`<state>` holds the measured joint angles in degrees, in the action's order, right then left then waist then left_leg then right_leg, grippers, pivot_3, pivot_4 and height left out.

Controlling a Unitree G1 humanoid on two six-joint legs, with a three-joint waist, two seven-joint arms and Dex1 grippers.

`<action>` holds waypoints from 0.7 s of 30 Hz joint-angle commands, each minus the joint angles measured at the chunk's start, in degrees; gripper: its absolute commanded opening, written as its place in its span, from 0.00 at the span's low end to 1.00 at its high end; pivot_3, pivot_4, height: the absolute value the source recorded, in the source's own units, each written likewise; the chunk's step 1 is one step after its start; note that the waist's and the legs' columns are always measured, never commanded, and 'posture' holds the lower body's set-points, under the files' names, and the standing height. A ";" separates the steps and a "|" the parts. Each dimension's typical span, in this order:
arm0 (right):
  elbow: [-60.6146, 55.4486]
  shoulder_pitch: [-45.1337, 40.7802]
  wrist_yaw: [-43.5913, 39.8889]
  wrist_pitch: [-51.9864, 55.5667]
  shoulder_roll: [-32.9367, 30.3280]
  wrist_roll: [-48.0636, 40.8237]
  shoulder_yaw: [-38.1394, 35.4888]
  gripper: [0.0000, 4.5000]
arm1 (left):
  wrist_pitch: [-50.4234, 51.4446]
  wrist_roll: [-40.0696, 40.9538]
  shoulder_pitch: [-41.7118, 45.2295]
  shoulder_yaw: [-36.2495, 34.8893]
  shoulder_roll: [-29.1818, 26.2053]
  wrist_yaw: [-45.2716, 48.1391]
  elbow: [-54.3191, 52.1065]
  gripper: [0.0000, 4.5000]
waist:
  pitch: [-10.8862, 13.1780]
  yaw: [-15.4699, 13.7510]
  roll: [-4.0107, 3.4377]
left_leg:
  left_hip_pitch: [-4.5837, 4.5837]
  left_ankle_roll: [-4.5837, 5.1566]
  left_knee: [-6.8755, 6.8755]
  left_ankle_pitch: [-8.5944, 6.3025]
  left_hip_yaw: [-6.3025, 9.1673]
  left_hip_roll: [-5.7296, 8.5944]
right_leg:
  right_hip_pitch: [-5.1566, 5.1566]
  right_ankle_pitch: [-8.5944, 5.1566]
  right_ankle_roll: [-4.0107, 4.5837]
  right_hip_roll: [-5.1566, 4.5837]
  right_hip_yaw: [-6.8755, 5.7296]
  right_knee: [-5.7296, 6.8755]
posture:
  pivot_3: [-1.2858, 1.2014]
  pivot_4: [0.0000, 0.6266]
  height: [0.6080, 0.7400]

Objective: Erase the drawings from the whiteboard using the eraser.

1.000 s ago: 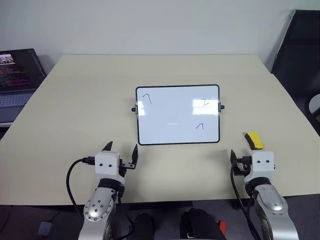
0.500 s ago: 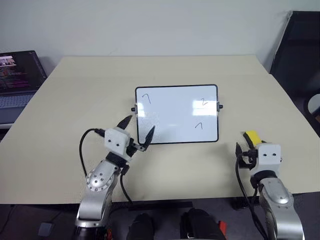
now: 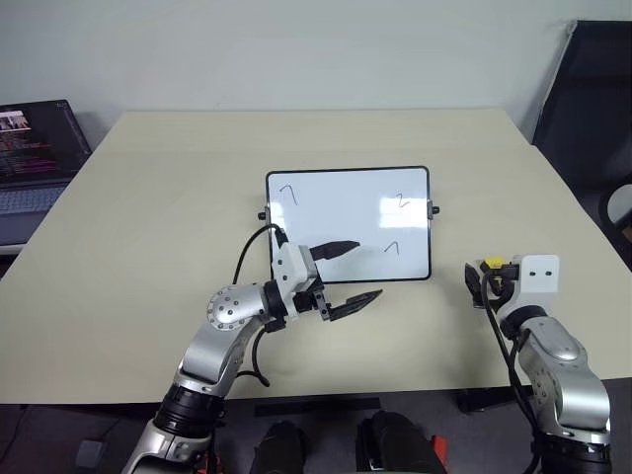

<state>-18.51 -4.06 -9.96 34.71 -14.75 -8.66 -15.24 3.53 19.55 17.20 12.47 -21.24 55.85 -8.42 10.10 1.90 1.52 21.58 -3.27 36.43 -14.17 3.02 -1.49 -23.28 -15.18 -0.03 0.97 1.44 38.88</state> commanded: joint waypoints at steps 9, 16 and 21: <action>8.74 -6.25 -1.75 0.28 -3.91 -3.88 -3.82 0.99 | 0.40 2.15 1.46 1.57 -0.59 7.27 -0.33 1.00 | 0.01 -0.01 -0.02 | -0.01 0.01 0.00 0.00 -0.01 0.00 | -0.01 0.00 0.00 0.00 0.04 0.00 | 0.52 0.24 1.00; 9.57 -6.62 -1.69 0.42 -3.98 -5.00 -3.55 0.99 | 0.30 2.00 0.44 1.33 -0.98 7.33 -1.01 1.00 | 0.02 -0.03 -0.03 | 0.00 0.01 -0.01 0.00 -0.02 0.00 | -0.01 0.00 0.00 0.00 0.06 0.00 | 0.52 0.24 1.00; 9.58 -7.06 -0.97 1.27 -3.55 -5.67 -3.91 0.99 | 0.00 1.83 0.52 1.18 -1.19 7.07 -0.94 1.00 | 0.02 -0.03 -0.03 | -0.01 0.01 -0.01 0.00 -0.02 0.00 | -0.02 0.00 0.00 0.00 0.07 0.00 | 0.52 0.24 1.00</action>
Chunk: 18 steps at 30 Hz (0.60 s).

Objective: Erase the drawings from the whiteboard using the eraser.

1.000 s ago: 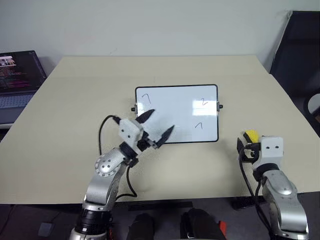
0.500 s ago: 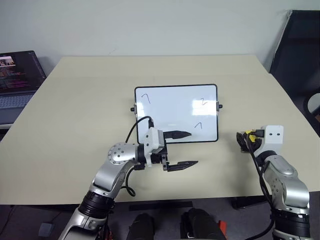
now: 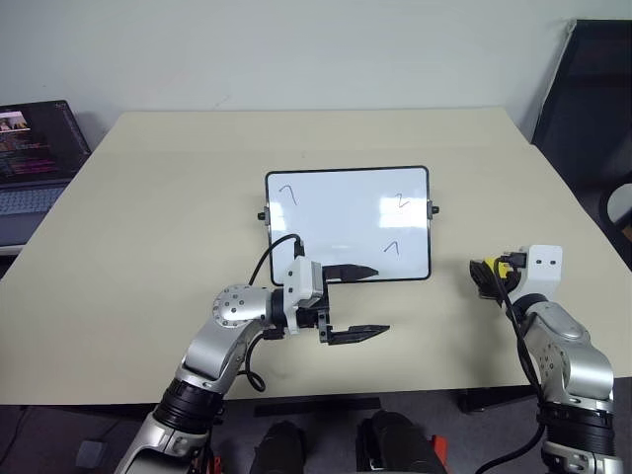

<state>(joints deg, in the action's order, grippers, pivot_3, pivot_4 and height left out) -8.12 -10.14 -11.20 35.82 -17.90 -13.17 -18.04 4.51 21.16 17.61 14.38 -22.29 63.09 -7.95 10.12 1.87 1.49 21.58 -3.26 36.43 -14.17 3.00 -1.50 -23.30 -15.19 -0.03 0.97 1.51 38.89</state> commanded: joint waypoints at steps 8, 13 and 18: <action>-0.16 -0.84 1.11 0.66 -0.42 -1.90 -1.03 0.99 | -1.11 0.11 0.22 -1.01 -0.47 -0.32 -1.26 1.00 | 0.00 0.00 0.00 | 0.01 0.00 -0.01 0.00 -0.01 0.00 | -0.01 0.00 0.00 0.00 0.01 -0.01 | 0.52 0.24 1.00; 0.31 -0.98 1.40 0.55 -0.64 -2.08 -0.95 0.99 | -1.14 -0.08 0.29 -0.93 -0.42 -0.56 -1.10 1.00 | 0.01 0.00 -0.01 | 0.01 0.00 -0.01 0.00 -0.03 0.00 | -0.02 0.00 0.00 0.00 0.02 -0.01 | 0.52 0.24 1.00; 0.64 -0.92 1.55 0.72 -0.85 -1.99 -1.00 0.99 | -1.17 -0.16 0.33 -0.90 -0.40 -0.74 -0.99 1.00 | 0.01 0.00 -0.01 | 0.01 0.00 -0.01 0.00 -0.03 0.00 | -0.03 0.00 0.00 0.00 0.03 -0.01 | 0.52 0.24 1.00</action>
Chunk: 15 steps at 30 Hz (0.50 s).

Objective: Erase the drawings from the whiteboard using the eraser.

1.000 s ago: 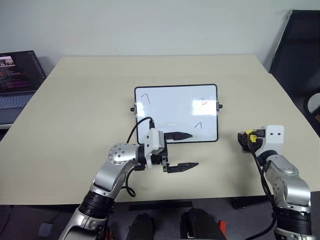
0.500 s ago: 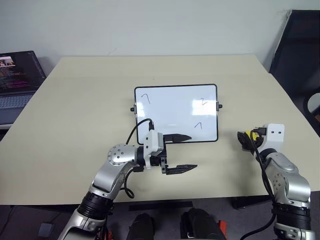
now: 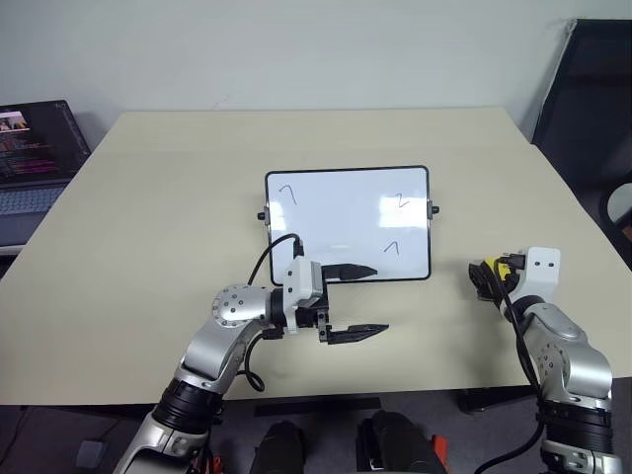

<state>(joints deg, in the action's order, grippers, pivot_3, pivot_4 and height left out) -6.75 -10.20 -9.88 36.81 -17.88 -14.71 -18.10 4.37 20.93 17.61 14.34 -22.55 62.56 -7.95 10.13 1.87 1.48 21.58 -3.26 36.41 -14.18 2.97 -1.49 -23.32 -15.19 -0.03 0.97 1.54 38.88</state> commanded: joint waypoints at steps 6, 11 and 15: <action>-0.57 -0.81 0.85 -0.83 -0.99 -0.16 -1.34 0.88 | -1.24 -0.06 0.43 -0.88 -0.22 -0.18 -0.60 1.00 | 0.00 0.00 0.00 | 0.00 0.00 0.00 0.00 -0.02 0.00 | -0.01 0.00 0.00 0.00 0.03 0.00 | 0.52 0.24 1.00; -0.52 -1.01 1.25 -1.05 -1.04 -0.21 -1.84 0.49 | -1.46 -0.18 0.56 -0.81 -0.05 -0.25 -0.27 1.00 | 0.01 0.00 0.00 | 0.00 0.00 0.00 0.00 -0.04 0.00 | -0.02 0.00 0.00 0.00 0.05 -0.01 | 0.52 0.24 1.00; -0.45 -1.10 1.42 -1.14 -1.10 -0.20 -1.90 0.26 | -1.71 -0.29 0.65 -0.87 0.07 -0.23 0.02 1.00 | 0.01 0.00 0.00 | 0.00 0.00 -0.01 0.00 -0.06 0.00 | -0.03 0.00 0.00 0.00 0.07 -0.01 | 0.52 0.24 1.00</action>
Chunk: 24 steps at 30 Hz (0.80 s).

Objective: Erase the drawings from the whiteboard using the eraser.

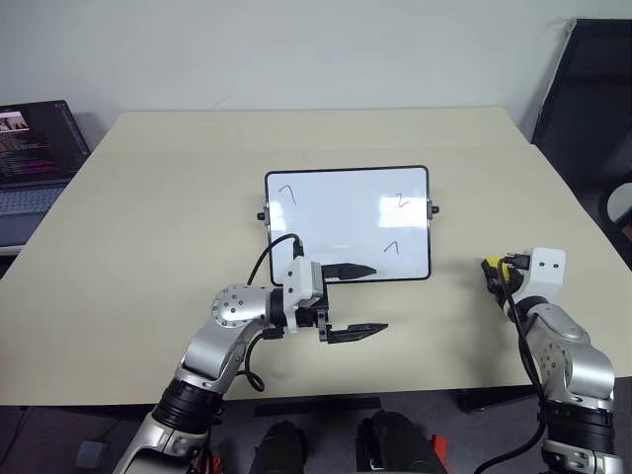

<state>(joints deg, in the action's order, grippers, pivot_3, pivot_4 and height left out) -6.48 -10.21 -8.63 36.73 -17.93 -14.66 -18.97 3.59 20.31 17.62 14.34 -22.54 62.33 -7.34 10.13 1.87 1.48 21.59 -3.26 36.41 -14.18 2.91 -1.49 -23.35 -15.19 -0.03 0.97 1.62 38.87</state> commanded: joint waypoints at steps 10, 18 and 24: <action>-2.61 -0.78 0.00 -3.39 -1.60 1.48 0.79 0.26 | -2.10 -2.40 1.00 -1.50 -0.14 -2.84 0.96 1.00 | 0.01 0.00 0.00 | 0.02 0.00 -0.02 0.00 -0.03 0.01 | -0.04 0.00 0.00 0.00 0.05 -0.01 | 0.52 0.24 1.00; -7.16 -1.18 -0.49 -10.44 -0.52 4.52 6.64 0.26 | -7.68 -10.28 3.02 -3.80 2.85 -14.76 5.13 1.00 | 0.03 -0.04 0.01 | 0.06 0.00 -0.08 0.00 -0.08 0.00 | -0.12 0.00 -0.02 0.01 0.11 -0.04 | 0.52 0.24 1.00; -7.61 -4.90 -0.78 -16.31 0.53 7.10 11.40 0.26 | -8.40 -15.85 5.44 -4.74 4.11 -22.79 10.01 1.00 | 0.04 0.01 0.02 | 0.06 0.00 -0.09 0.00 -0.13 0.01 | -0.16 0.02 -0.05 0.01 0.17 -0.03 | 0.52 0.24 1.00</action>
<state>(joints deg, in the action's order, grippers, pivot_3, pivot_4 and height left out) -11.55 -13.34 -9.00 23.45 -17.42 -8.07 -8.21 -3.61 5.47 21.91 10.49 -18.75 41.33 2.54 10.18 1.88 1.51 21.65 -3.26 36.32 -14.18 2.77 -1.48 -23.51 -15.17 -0.08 0.99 1.79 38.83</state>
